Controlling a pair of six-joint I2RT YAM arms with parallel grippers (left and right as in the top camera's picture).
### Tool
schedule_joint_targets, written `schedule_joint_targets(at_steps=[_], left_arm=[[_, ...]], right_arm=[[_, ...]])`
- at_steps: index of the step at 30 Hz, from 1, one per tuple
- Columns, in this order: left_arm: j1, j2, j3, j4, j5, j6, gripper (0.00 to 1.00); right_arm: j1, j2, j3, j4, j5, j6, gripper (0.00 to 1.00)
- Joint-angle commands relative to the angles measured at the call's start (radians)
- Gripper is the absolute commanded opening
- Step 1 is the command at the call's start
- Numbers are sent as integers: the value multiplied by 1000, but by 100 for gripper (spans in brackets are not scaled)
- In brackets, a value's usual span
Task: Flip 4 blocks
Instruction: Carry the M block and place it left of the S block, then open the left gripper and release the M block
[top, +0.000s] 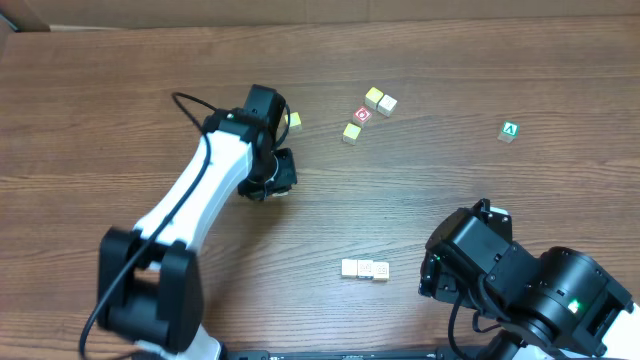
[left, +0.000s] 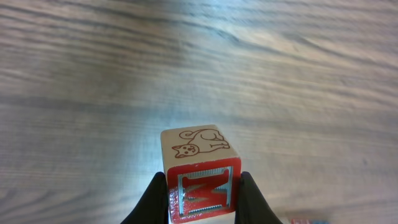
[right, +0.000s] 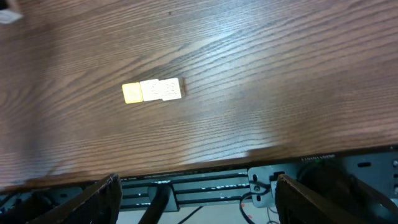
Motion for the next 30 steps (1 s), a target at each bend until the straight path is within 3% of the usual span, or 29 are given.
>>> schedule_joint_targets(at_steps=[1, 6, 13, 24, 30], left_arm=[[-52, -179, -80, -7, -27, 56, 4], [-138, -407, -249, 18, -35, 29, 4], [-264, -623, -513, 98, -6, -103, 5], [-364, -605, -809, 491, 144, -287, 4], [-364, -533, -819, 556, 143, -336, 4]], right_arm=[[3, -6, 26, -13, -1, 12, 80], [3, -6, 26, -20, -3, 12, 80], [3, -6, 26, -19, -4, 12, 80], [3, -6, 26, -18, -4, 11, 80], [3, -6, 26, -19, -4, 11, 80]])
